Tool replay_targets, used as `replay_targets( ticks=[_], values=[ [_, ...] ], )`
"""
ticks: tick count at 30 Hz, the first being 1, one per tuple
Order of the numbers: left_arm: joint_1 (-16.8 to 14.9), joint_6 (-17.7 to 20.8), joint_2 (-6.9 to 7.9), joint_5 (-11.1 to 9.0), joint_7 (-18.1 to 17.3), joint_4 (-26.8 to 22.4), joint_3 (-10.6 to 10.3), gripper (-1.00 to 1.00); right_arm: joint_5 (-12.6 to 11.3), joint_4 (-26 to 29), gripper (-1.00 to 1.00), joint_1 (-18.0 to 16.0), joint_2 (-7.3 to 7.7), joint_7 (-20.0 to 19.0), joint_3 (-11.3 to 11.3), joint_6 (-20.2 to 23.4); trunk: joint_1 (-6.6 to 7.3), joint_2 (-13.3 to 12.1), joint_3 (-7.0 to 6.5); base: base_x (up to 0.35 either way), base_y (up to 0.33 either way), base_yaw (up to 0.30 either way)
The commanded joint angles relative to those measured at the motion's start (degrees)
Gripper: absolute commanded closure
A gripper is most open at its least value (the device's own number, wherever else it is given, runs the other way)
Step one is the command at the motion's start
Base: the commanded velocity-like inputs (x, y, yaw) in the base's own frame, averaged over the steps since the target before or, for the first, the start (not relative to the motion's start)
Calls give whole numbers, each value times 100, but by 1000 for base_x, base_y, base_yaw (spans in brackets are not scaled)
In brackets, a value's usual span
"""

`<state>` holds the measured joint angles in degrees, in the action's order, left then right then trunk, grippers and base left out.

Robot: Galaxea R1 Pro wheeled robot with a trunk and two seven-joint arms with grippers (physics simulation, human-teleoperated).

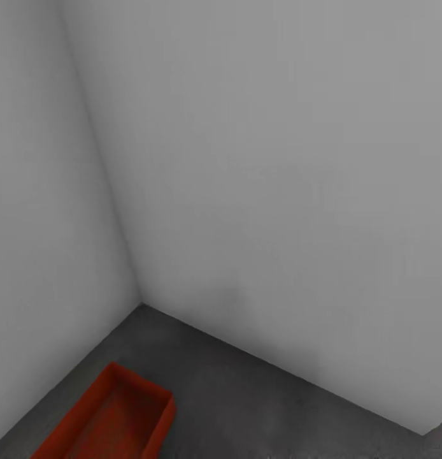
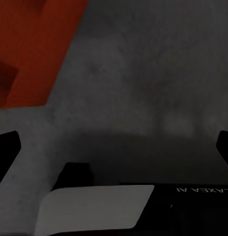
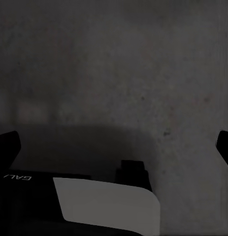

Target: Move the two storage containers from the living room to the garage. In the garage, place one container on the floor and stack the other container on top of it (either order is fine).

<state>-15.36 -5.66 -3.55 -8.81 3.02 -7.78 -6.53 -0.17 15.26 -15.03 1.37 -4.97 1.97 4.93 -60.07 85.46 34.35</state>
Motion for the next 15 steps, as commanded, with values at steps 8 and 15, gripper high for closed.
replay_targets(
  ticks=[8, 15],
  values=[
    [-2, -59, 3, -76, 5, -3, -50, -100, -6, 14, -100, 0, 16, -13, 13, 34, 3, 3, 5, -66, -56, -144],
    [5, -66, 1, -77, -1, -1, -50, -100, -9, 14, -100, 0, 20, -13, 8, 34, 3, 3, 5, -9, -8, -265]
  ],
)
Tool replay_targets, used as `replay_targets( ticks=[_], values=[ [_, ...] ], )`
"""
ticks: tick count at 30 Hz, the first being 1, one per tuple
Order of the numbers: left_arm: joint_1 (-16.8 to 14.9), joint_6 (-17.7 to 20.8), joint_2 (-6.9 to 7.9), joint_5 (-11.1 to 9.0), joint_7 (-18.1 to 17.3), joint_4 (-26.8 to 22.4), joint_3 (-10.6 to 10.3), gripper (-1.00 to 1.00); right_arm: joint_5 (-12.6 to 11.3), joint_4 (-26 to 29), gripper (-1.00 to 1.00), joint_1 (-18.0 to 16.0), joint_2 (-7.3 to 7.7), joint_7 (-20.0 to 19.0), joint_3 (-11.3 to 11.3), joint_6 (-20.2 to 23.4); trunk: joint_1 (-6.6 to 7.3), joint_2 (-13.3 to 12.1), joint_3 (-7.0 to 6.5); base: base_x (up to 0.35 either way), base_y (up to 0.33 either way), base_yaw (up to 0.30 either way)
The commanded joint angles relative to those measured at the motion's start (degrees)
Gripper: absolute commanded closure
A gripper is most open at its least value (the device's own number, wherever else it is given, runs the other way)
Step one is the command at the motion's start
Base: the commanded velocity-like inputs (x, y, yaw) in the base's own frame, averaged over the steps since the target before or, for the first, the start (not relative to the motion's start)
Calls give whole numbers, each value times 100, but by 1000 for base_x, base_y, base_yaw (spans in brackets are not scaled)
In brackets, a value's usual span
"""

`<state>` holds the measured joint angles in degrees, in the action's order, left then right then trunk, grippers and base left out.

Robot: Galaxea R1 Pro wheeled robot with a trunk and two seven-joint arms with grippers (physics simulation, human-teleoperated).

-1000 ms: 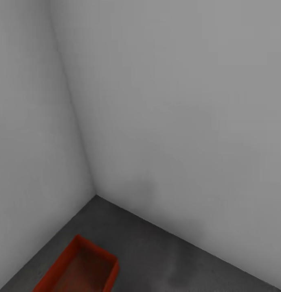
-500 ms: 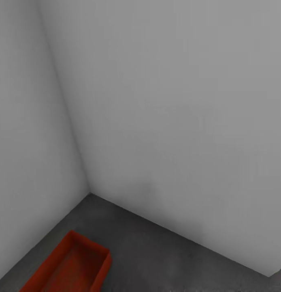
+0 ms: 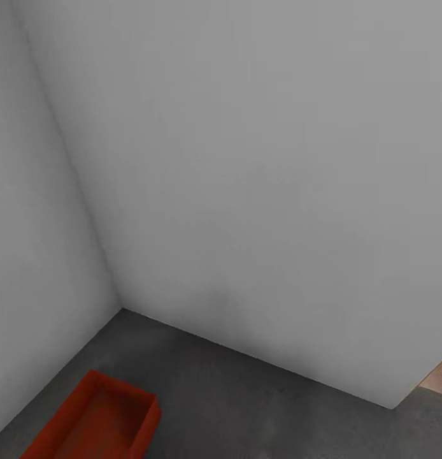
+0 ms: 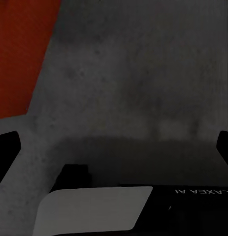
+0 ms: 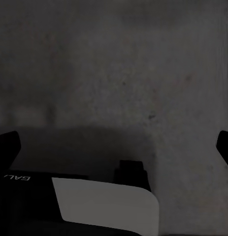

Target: Move the two storage containers from the living room to the garage. In the garage, place one container on the floor and stack the other container on top of it (either order is fine).

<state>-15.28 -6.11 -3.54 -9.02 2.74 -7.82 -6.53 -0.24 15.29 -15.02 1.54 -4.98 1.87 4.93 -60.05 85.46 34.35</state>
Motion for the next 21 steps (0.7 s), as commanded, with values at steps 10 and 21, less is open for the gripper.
replay_targets(
  ticks=[10, 21],
  values=[
    [54, -13, 10, -27, 24, 10, -58, -100, -2, 11, -100, -1, 4, -12, 16, 34, 1, 3, 5, -1, -1, -283],
    [87, -13, 4, -21, 24, 9, -65, -100, -2, 10, -100, -1, 4, -12, 16, 34, 1, 3, 5, 0, 0, -286]
  ],
)
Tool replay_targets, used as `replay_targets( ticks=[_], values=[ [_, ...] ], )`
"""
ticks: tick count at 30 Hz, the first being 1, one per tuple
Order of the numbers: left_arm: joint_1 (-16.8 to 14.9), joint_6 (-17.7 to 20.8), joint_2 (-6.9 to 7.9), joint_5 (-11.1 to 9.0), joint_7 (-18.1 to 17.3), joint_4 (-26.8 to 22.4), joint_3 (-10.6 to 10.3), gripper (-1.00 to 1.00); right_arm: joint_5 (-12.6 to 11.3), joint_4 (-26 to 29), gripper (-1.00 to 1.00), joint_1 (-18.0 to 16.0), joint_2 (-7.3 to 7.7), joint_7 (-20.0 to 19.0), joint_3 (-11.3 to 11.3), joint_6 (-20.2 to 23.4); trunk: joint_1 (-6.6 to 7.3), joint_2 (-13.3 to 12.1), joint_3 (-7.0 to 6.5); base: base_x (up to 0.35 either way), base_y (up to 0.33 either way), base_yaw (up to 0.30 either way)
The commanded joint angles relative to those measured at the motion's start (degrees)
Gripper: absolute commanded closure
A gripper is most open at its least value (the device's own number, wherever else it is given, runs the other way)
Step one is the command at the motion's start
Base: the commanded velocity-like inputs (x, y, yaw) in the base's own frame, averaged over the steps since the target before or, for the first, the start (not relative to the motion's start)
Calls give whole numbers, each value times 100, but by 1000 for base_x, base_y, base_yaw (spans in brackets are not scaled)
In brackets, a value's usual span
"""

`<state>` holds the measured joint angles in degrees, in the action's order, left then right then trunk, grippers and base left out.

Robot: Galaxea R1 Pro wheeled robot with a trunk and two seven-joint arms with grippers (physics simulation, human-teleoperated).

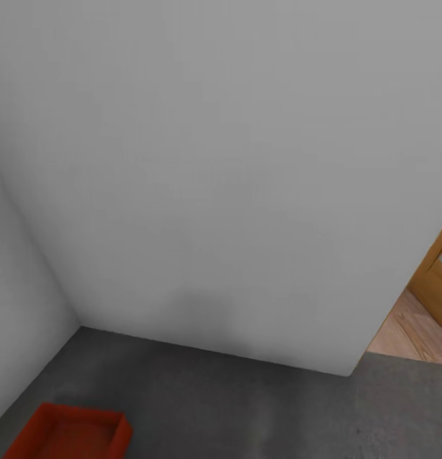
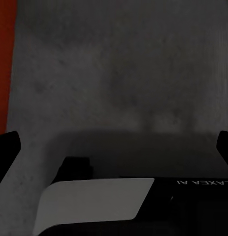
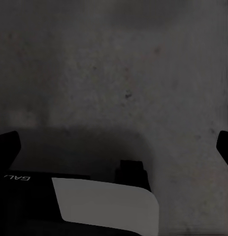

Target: Move the two storage containers from the living room to the garage. In the garage, place one container on the floor and stack the other container on top of it (either order is fine).

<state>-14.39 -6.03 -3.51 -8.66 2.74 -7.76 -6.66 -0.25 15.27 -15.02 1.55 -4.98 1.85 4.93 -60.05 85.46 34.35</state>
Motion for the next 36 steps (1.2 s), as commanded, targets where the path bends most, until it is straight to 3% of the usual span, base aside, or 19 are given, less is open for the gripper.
replay_targets(
  ticks=[1, 13, 36],
  values=[
    [-1, -19, 2, -57, 25, 5, -50, -100, -2, 11, -100, -1, 3, -12, 18, 34, 0, 2, 5, 0, 0, -286],
    [158, -12, 16, -49, 33, 11, -46, -100, -2, 14, -100, -1, 3, -12, 17, 34, 0, 2, 5, 0, 0, -286],
    [182, -18, 17, -56, 34, 10, -46, -100, -2, 20, -100, -1, -3, -12, 19, 34, 0, 2, 5, 0, 0, -286]
  ],
)
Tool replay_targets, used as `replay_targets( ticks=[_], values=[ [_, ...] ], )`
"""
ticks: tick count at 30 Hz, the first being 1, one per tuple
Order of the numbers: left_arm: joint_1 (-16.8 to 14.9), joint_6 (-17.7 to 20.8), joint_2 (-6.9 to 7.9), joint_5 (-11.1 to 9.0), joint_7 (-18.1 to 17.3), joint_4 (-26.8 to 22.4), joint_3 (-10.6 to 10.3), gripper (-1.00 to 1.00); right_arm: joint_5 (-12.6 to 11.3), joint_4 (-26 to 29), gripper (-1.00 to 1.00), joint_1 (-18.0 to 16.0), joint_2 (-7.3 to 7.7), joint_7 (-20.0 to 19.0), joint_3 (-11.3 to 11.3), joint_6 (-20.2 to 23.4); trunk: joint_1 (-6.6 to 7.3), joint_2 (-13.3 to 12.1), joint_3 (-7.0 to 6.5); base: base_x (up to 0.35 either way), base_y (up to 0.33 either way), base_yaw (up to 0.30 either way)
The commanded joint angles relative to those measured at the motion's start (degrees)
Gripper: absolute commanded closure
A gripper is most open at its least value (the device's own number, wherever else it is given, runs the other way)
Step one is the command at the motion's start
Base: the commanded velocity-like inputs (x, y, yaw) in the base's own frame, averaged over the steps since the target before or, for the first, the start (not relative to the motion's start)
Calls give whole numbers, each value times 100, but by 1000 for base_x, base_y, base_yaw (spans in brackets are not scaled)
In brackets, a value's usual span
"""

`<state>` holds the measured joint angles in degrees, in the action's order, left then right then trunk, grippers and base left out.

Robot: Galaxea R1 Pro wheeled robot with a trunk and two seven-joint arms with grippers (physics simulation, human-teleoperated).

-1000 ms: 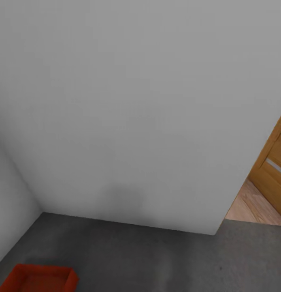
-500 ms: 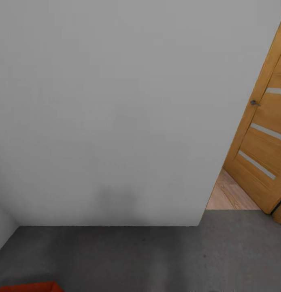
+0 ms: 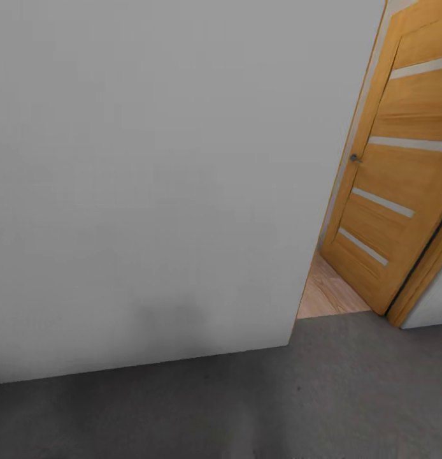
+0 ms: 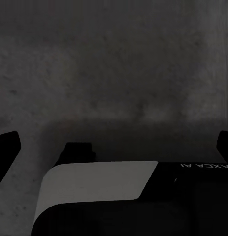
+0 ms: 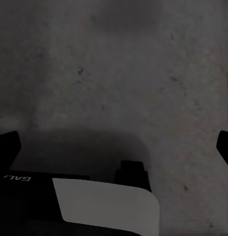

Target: Move the two storage containers from the living room to the garage. In the garage, place one container on the floor and stack the other container on top of it (either order is fine).

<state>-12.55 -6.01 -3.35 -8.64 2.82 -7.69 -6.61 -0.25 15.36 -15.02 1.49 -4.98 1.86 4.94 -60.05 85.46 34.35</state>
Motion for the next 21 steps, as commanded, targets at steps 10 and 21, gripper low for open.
replay_targets(
  ticks=[10, 21],
  values=[
    [-2, -18, 1, -59, 25, 3, -51, -100, -2, 11, -100, -1, 0, -12, 23, 34, 0, 3, 5, 0, 0, -279],
    [-2, -19, 1, -59, 25, 3, -51, -100, -2, 11, -100, -1, 0, -12, 25, 34, 0, 3, 5, 0, 0, -255]
  ],
)
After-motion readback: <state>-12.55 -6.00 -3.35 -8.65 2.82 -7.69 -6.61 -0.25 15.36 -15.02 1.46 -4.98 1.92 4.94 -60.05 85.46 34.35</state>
